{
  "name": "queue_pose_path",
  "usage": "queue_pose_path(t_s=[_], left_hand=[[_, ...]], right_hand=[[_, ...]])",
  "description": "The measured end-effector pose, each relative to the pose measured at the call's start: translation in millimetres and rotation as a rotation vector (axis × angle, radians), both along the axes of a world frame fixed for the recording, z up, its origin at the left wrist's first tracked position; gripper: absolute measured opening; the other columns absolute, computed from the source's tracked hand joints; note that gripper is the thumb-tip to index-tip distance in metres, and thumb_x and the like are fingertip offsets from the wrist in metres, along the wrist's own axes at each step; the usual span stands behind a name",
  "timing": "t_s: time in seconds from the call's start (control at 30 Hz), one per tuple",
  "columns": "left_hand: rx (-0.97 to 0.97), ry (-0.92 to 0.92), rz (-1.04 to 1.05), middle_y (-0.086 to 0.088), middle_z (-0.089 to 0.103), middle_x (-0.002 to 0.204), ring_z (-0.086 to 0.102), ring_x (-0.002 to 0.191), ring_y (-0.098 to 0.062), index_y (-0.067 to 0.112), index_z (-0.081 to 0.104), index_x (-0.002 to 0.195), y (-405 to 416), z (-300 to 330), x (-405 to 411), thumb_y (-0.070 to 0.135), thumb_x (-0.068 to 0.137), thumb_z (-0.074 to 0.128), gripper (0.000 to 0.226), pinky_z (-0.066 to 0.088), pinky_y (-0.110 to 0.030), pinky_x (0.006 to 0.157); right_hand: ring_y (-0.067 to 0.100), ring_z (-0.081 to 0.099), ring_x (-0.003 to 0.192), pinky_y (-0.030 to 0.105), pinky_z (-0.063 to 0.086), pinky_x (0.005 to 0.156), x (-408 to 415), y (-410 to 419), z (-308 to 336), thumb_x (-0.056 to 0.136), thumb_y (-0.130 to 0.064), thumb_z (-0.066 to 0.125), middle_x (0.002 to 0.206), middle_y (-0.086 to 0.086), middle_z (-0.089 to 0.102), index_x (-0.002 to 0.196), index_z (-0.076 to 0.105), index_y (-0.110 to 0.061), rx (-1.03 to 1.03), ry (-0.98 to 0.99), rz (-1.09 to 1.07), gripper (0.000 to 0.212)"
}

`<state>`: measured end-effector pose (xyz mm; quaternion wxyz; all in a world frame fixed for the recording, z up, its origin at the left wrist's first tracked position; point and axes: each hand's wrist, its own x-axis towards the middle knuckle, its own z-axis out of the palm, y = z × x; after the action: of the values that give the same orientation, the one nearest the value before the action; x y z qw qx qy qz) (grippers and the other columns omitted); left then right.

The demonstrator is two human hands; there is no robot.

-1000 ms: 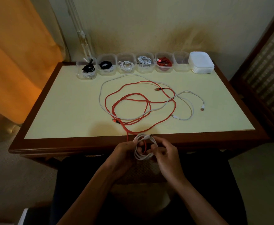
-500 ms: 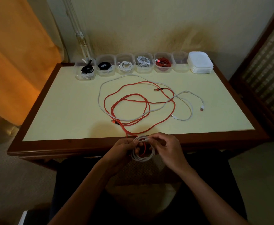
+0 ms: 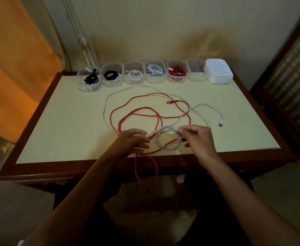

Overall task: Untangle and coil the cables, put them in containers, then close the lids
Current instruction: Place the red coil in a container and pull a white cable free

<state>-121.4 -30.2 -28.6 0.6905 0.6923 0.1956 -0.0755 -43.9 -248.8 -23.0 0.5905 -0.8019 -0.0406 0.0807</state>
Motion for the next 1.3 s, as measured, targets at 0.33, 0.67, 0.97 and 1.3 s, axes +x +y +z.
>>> queue_pose_path(t_s=[0.33, 0.67, 0.97, 1.3], left_hand=[[0.657, -0.23, 0.06, -0.005, 0.067, 0.091, 0.063, 0.078, -0.019, 0.012, 0.065, 0.099, 19, -12, 117, 0.007, 0.093, 0.052, 0.015, 0.053, -0.032, 0.07], [1.342, -0.013, -0.248, -0.014, 0.027, 0.155, 0.019, 0.145, -0.031, 0.023, 0.038, 0.142, 23, -75, 184, 0.05, 0.098, 0.029, 0.053, 0.019, -0.053, 0.115], [1.387, -0.054, -0.207, -0.016, 0.03, 0.152, 0.023, 0.144, -0.033, 0.022, 0.041, 0.141, 24, -82, 188, 0.054, 0.089, 0.01, 0.069, 0.02, -0.051, 0.116], [1.347, -0.076, -0.197, -0.013, 0.03, 0.153, 0.023, 0.145, -0.029, 0.022, 0.041, 0.14, 26, -85, 187, 0.054, 0.09, 0.012, 0.066, 0.02, -0.05, 0.118]], right_hand=[[0.023, 0.066, 0.06, 0.033, 0.059, 0.066, 108, 10, 19, 0.085, -0.003, 0.072, 0.074, 0.016, 0.072, 0.083, 0.075, -0.003, 0.151, 0.084, -0.123, 0.004], [0.023, 0.07, 0.066, 0.034, 0.062, 0.072, 249, 46, 29, 0.084, 0.002, 0.071, 0.079, 0.015, 0.067, 0.078, 0.066, 0.001, 0.156, 0.121, -0.197, 0.008], [0.012, 0.061, 0.075, 0.022, 0.059, 0.061, 352, 83, 16, 0.089, 0.009, 0.058, 0.098, 0.012, 0.06, 0.109, 0.061, 0.001, 0.369, 0.283, -0.255, 0.021], [0.016, 0.067, 0.057, 0.026, 0.052, 0.051, 267, 68, -24, 0.09, -0.005, 0.06, 0.076, 0.008, 0.072, 0.083, 0.069, -0.01, -0.052, 0.042, -0.003, 0.012]])
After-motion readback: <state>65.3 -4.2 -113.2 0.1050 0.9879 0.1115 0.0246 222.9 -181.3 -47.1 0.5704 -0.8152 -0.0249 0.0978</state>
